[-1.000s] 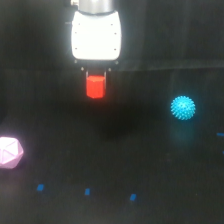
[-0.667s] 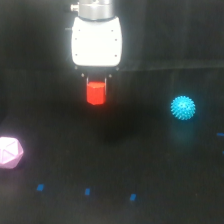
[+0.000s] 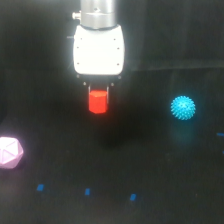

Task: Pick up the red object from the table

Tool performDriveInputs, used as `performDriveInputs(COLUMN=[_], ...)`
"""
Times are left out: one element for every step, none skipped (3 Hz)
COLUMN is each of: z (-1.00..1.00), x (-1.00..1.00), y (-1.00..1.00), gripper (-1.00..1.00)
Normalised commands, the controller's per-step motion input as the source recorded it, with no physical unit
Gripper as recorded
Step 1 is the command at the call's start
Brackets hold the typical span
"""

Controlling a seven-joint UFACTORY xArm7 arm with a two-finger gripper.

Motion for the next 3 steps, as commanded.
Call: performDriveInputs(z=[-0.36, -0.12, 0.24], x=[0.16, 0.52, 0.11], y=[0.61, -0.34, 0.49], gripper=[-0.57, -1.00, -0.98])
